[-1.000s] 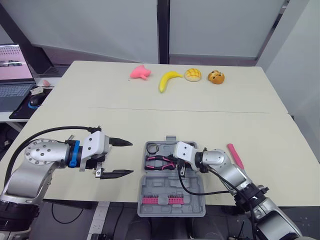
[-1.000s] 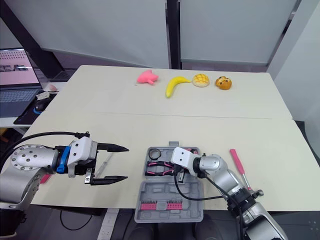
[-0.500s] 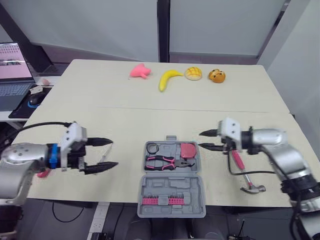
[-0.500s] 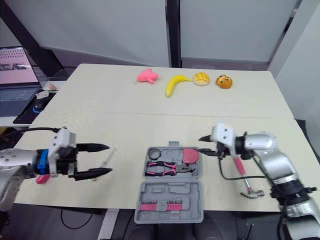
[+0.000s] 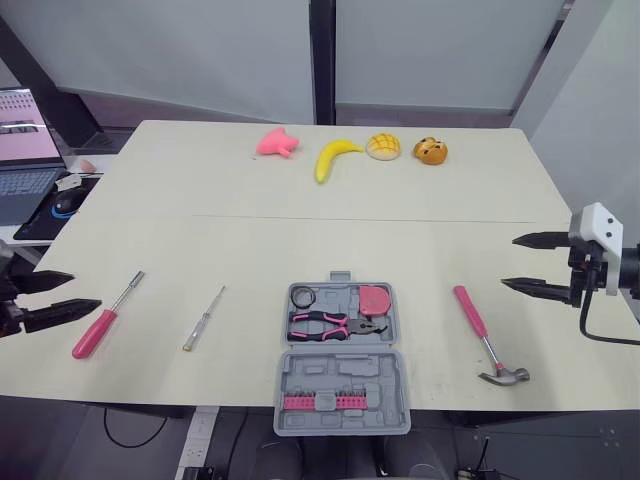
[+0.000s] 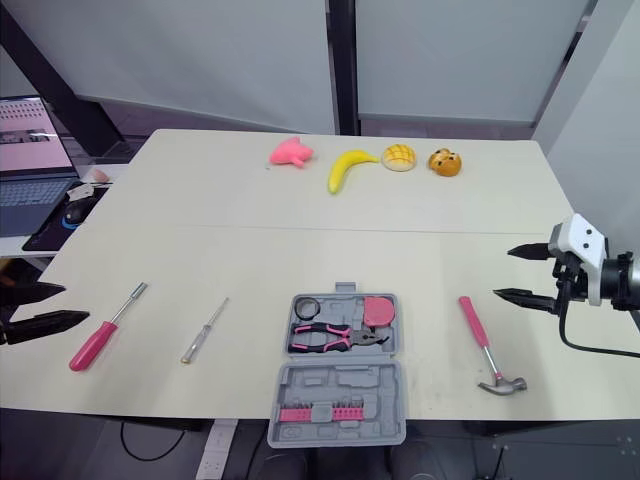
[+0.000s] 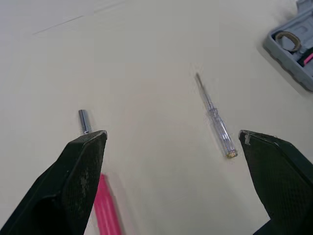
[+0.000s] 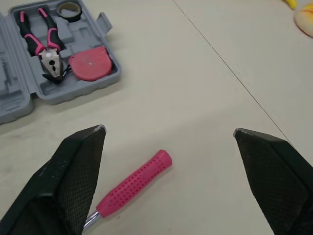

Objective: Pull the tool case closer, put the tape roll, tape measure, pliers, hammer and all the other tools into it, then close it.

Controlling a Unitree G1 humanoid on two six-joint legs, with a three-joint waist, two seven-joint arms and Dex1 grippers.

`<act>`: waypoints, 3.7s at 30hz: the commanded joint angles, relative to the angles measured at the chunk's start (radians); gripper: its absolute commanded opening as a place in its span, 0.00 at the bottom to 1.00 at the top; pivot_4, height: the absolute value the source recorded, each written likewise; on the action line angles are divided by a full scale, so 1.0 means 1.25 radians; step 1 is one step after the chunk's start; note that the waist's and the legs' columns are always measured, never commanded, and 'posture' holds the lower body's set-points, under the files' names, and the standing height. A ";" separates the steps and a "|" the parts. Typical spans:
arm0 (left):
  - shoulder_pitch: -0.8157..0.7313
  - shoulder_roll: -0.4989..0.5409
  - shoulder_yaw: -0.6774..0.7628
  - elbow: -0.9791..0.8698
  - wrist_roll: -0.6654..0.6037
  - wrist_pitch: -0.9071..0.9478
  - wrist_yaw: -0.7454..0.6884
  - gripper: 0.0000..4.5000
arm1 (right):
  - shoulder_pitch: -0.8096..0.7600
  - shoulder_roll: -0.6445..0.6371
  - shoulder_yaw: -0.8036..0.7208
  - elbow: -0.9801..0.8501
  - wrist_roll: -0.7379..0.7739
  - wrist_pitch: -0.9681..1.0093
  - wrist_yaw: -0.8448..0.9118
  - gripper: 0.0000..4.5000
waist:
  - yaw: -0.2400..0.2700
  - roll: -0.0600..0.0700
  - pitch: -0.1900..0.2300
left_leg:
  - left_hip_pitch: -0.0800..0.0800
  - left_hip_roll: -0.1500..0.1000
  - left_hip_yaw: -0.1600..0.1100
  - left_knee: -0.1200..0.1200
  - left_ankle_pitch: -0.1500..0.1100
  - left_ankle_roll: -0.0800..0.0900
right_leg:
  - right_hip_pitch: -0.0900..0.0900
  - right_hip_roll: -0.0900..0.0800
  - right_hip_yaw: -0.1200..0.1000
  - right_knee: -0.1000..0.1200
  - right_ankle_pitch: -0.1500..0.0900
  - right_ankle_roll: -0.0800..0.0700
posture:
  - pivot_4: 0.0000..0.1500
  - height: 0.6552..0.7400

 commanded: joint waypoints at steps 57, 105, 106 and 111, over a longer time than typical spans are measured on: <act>0.369 -0.226 -0.149 -0.943 0.037 0.193 0.269 0.00 | 0.099 0.112 0.294 -0.380 -0.218 0.007 -0.148 0.00 | 0.003 0.001 0.001 | 0.001 0.000 0.001 0.000 0.000 0.000 | 0.001 0.000 0.002 0.000 0.000 0.001 | 1.00 1.00; 0.097 -0.500 -0.514 -0.786 0.216 0.211 0.413 0.00 | 0.063 0.320 0.473 -0.340 -0.376 0.070 -0.221 0.00 | 0.008 -0.001 -0.001 | 0.003 -0.001 -0.001 0.001 0.000 0.000 | 0.004 0.000 0.002 0.000 0.001 0.002 | 1.00 1.00; 0.090 -0.503 -0.515 -0.779 0.218 0.208 0.411 0.00 | 0.060 0.323 0.473 -0.340 -0.377 0.074 -0.223 0.00 | 0.008 -0.001 -0.001 | 0.003 -0.001 -0.001 0.001 0.000 0.000 | 0.004 0.000 0.002 0.000 0.001 0.002 | 1.00 1.00; 0.046 -0.509 -0.521 -0.726 0.242 0.176 0.402 0.00 | 0.036 0.349 0.469 -0.317 -0.384 0.086 -0.245 0.00 | 0.007 -0.001 -0.001 | 0.004 -0.001 -0.001 0.001 0.000 0.000 | 0.004 0.000 0.002 0.000 0.001 0.002 | 1.00 1.00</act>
